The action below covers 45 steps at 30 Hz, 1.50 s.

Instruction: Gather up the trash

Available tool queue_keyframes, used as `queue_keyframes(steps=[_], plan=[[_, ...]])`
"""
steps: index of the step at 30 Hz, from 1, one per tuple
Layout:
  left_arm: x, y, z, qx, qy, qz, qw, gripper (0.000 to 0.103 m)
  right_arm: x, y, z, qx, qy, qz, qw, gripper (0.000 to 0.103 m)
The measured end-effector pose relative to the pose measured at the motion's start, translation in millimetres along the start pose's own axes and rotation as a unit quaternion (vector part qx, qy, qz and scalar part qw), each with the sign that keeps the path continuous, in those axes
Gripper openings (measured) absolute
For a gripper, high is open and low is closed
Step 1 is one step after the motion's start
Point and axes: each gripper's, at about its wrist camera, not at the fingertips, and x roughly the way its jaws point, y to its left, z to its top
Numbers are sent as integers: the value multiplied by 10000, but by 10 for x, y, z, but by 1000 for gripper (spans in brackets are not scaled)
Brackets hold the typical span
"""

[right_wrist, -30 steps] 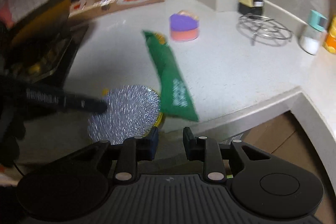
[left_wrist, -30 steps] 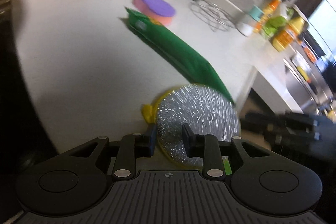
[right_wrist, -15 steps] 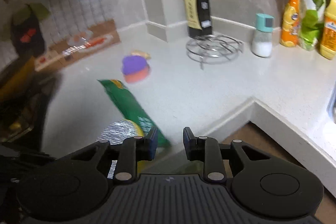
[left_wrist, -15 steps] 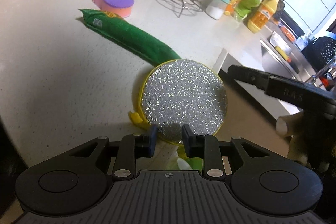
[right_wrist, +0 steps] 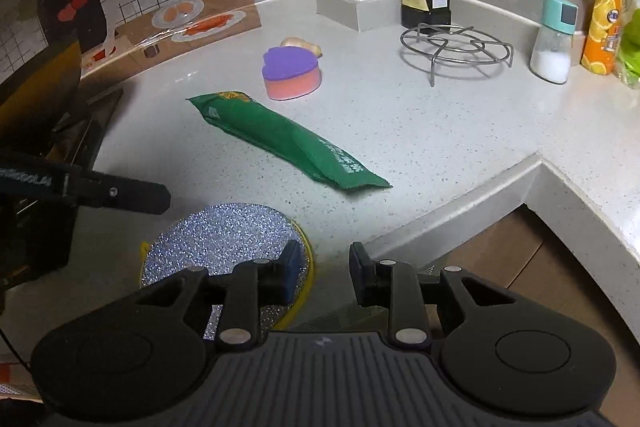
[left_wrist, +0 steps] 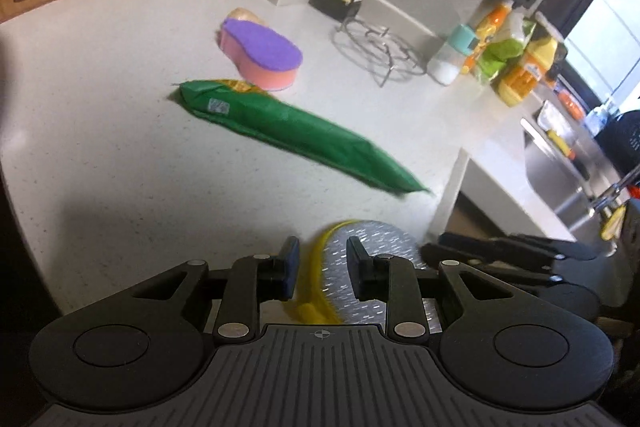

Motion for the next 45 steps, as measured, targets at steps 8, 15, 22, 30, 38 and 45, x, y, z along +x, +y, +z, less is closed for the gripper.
queue_keyframes(steps=[8,15,22,30,38,45], plan=[[106,117,-39,-139,286,-405,9987,29,-93,17,-39,-172,-19,-47,9998,26],[234,79,-45,-201,387,-596,9973,34,-150,-25,-120,-129,8,-8,9999,26],[244,78,-84,-709,308,-1870,9793,33,-148,-28,-161,-115,20,51,9999,26],[176,-45,-238,-989,37,-1582,9824,19,-159,16,-58,-475,3,174,9987,26],[-432,163,-229,-1457,-784,-145,9861,18,-26,195,371,-1231,-500,-275,9908,58],[-541,302,-386,-1656,-774,560,9815,18,417,360,757,-1526,-473,-186,9870,62]])
